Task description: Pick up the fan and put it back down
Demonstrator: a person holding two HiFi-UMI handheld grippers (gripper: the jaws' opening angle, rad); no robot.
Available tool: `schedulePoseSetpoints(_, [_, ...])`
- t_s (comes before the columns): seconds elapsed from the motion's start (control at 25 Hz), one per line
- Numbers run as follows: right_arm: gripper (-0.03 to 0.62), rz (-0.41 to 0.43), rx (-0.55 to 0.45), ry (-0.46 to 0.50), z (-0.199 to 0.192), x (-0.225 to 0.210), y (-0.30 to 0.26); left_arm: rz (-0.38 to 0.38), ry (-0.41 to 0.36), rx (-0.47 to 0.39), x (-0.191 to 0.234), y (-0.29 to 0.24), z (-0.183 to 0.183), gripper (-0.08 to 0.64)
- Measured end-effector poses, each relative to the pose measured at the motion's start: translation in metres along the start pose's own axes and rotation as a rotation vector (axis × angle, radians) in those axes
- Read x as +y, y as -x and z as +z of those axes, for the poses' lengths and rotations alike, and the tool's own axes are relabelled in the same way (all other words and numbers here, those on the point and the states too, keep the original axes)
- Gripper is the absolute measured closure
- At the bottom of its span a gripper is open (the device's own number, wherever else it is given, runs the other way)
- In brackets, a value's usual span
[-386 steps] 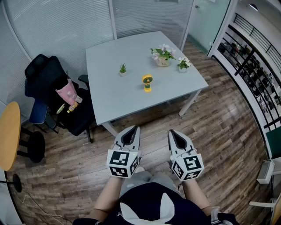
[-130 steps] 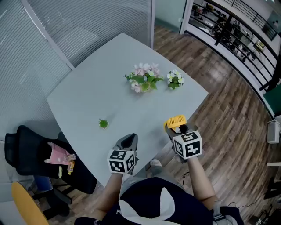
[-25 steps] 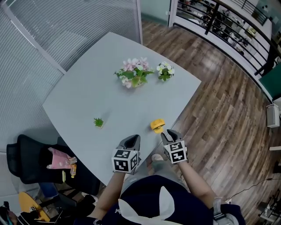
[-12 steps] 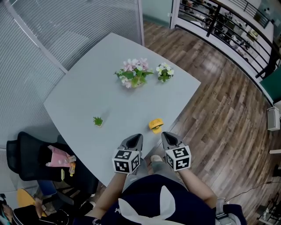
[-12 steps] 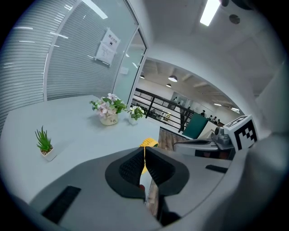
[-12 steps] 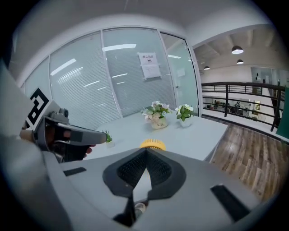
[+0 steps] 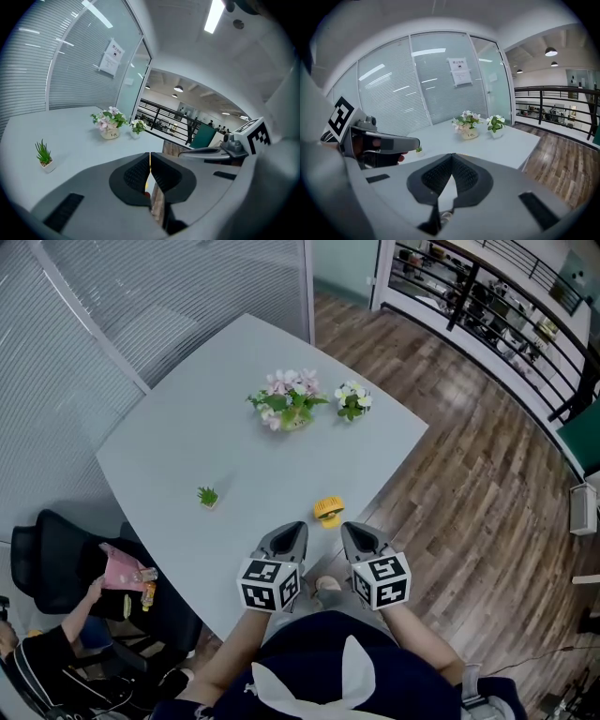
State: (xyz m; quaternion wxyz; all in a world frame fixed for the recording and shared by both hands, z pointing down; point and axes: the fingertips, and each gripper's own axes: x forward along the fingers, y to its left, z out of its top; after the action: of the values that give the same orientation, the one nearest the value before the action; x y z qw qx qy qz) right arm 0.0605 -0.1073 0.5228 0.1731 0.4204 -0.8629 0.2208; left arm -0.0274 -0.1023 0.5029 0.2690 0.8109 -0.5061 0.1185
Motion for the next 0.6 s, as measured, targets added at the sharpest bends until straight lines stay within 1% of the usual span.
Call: schedulePoseSetpoints(0.6, [0.591,0.083,-0.006,0.039,0.010,-0.003,0.014,0.066,0.012,-0.038,-0.013,0.007,0.002,0.535])
